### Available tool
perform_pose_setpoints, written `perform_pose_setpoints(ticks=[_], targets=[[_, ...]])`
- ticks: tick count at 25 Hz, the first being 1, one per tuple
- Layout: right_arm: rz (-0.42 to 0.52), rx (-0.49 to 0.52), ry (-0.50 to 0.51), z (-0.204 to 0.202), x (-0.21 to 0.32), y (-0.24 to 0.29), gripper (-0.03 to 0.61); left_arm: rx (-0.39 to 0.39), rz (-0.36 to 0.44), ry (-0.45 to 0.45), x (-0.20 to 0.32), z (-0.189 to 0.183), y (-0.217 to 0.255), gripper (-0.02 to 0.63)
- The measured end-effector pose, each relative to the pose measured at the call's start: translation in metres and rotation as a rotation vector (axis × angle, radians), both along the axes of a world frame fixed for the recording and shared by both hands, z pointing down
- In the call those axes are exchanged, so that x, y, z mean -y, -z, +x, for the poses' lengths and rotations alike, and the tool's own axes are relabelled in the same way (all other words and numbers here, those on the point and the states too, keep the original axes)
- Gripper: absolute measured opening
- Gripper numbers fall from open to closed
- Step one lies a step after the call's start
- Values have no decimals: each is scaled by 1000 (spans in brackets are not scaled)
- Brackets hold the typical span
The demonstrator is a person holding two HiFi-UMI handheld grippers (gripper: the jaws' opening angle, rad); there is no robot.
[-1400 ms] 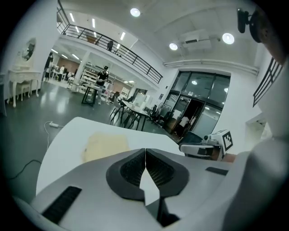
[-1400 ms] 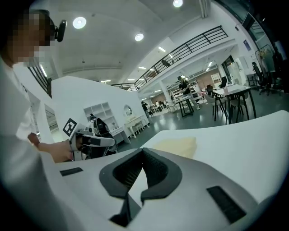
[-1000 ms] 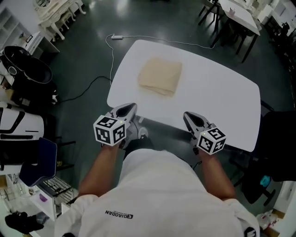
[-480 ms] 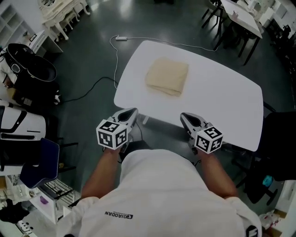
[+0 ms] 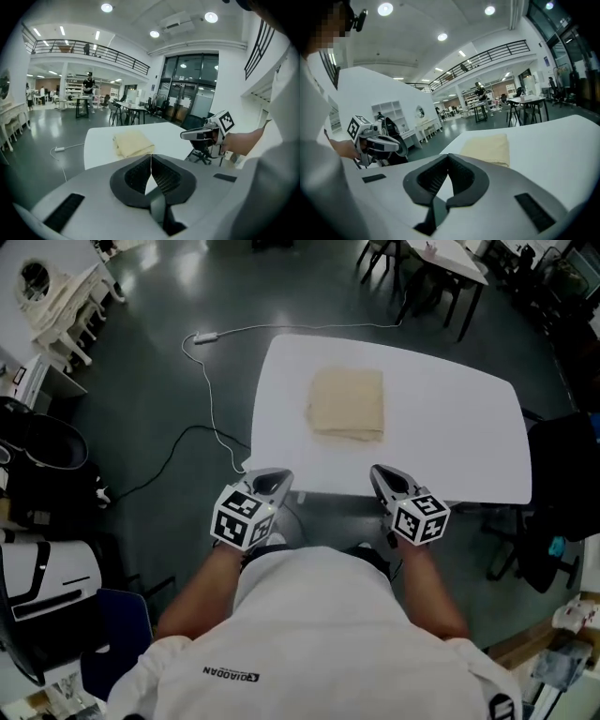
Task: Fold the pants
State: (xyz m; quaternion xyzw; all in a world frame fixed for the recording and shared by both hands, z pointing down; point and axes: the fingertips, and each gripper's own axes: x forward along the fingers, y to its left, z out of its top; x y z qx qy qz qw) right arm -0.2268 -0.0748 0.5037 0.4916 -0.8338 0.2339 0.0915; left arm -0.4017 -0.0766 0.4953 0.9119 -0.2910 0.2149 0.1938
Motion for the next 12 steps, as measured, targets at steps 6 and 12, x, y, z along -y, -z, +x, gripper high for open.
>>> perform_pose_setpoints(ticks=[6,12], targets=[[45,-152,-78,-62,-7,14,18,26,-85,-78,22,-51,-25,28],[47,-158,-66,-89,-23,28,18,-28,-76,-152,25,-33,-12,29]])
